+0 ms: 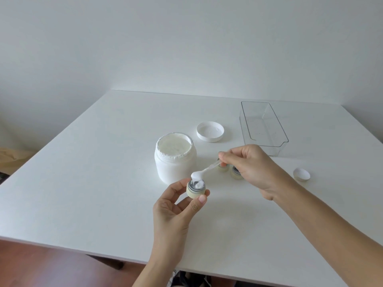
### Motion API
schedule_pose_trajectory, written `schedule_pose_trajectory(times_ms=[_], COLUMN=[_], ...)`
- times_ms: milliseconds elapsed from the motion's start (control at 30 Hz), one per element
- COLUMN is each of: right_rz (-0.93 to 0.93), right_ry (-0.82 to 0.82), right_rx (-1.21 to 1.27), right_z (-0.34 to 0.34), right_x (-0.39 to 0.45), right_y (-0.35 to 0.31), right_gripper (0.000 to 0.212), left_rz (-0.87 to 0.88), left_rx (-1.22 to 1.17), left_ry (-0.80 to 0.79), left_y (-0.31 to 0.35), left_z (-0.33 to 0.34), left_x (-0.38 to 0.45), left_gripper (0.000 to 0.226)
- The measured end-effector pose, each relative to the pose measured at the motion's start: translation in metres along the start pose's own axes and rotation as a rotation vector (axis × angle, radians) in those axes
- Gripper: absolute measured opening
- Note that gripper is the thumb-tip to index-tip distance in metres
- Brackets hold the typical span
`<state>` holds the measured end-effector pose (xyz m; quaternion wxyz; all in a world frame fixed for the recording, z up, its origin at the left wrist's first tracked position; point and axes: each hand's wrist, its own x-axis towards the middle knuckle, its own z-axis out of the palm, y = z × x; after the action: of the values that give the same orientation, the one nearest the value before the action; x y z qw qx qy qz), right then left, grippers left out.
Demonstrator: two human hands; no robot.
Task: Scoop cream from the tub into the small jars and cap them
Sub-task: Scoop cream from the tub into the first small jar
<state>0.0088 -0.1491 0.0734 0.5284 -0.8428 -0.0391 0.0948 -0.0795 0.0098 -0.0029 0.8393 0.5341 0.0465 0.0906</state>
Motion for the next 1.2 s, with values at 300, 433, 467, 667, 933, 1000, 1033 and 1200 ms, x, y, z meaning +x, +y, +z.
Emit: schedule_pose_trajectory(times_ms=[300,433,467,667,933,1000,1033,1200], right_rz=[-0.070,-0.074,-0.100,-0.538,-1.143,-1.210,-1.229,-1.248], right_ry=[0.068,0.142,0.173,0.460,0.651,0.659,0.661,0.651], right_rx=[-0.083,-0.112,-0.100,-0.203,-0.586,-0.627,-0.643,-0.671], right_z=[0.000,-0.005,-0.005,0.007,0.011,0.009,0.009,0.005], right_x=[-0.004,-0.005,-0.007,-0.027,-0.044,-0.046,-0.047,-0.054], right_y=[0.014,0.013,0.012,0.013,0.034,0.038,0.039,0.043], right_gripper=[0.033,0.032,0.031,0.025,0.006,0.011,0.013,0.016], left_rz=[-0.003,-0.006,-0.008,-0.021,-0.026,-0.027,-0.026,-0.022], left_rx=[0.005,-0.005,-0.008,-0.022,-0.037,-0.031,-0.026,-0.018], left_ry=[0.009,0.008,0.008,0.014,0.020,0.021,0.022,0.017], left_y=[-0.001,0.000,0.000,0.002,0.002,0.002,0.002,0.002], left_z=[-0.001,0.000,0.000,0.000,0.000,0.000,0.000,0.000], left_x=[0.000,0.000,0.000,0.000,-0.001,-0.002,-0.002,-0.001], left_gripper=[0.035,0.034,0.034,0.036,0.036,0.036,0.036,0.036])
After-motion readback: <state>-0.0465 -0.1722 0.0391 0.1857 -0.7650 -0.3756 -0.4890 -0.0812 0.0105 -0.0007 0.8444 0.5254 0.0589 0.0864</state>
